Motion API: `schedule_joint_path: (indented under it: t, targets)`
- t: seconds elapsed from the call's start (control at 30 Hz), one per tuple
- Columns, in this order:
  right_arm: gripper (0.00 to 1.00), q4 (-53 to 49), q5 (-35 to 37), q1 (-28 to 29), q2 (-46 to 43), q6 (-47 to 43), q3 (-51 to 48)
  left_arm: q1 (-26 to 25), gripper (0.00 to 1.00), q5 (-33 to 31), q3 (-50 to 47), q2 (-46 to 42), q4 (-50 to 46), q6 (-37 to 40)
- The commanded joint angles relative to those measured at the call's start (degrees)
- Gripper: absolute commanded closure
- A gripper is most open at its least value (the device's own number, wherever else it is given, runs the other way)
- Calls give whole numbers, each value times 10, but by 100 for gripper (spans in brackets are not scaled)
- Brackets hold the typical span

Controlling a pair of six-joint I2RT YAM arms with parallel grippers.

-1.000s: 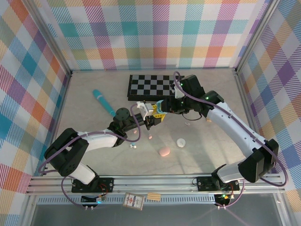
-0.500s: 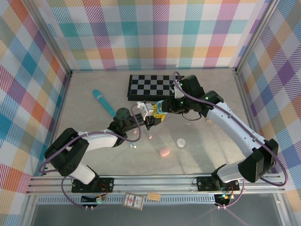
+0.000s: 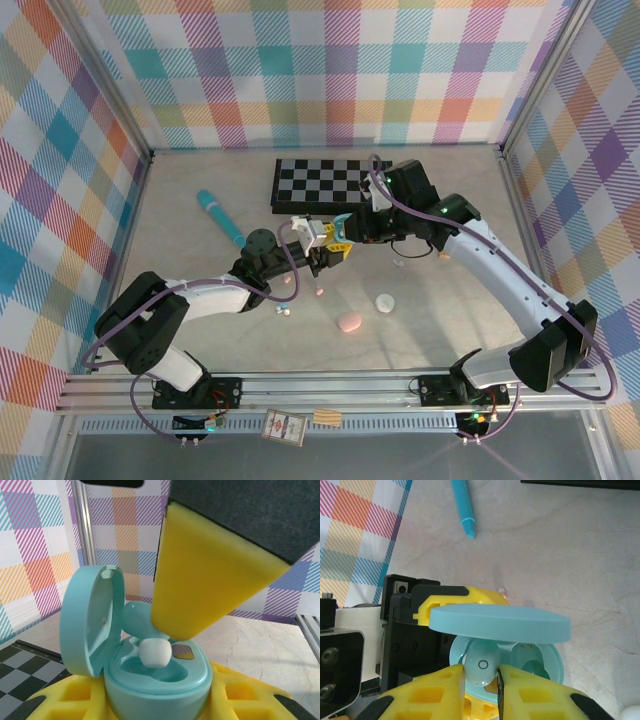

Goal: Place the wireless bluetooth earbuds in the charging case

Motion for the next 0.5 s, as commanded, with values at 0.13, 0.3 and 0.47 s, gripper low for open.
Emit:
schedule_joint_path:
  t: [0.13,0.3,0.47]
  targets:
    - [75,-22,-36,0,9,-25,16,0,74,22,17,-3,22,0]
    - [75,-23,-50,0,14,-28,18,0,74,26,20,-2,20,1]
    - [71,-21,-64,0,21,-31,19,0,74,29,21,0,19,2]
